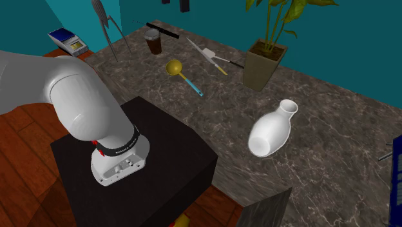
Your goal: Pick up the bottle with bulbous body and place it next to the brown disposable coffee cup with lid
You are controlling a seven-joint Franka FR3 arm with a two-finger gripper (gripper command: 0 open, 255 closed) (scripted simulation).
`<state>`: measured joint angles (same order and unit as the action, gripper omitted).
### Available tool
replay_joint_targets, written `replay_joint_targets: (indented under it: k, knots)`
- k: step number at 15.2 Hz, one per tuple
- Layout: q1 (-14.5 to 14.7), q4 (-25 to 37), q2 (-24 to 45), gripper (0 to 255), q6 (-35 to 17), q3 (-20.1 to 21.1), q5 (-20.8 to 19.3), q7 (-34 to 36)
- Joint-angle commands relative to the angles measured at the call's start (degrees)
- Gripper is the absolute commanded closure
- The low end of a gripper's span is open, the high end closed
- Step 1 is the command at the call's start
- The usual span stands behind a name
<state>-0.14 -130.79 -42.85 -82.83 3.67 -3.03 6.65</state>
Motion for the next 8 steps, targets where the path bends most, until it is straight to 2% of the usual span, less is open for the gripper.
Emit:
replay_joint_targets:
  k: [1, 8]
  knots:
    - [0.0, 0.0, 0.0, 0, 0.0, 0.0, 0.0, 0.0]
    - [-2.9, -5.1, 0.4, 0, -8.6, -9.0, -5.2, -8.6]
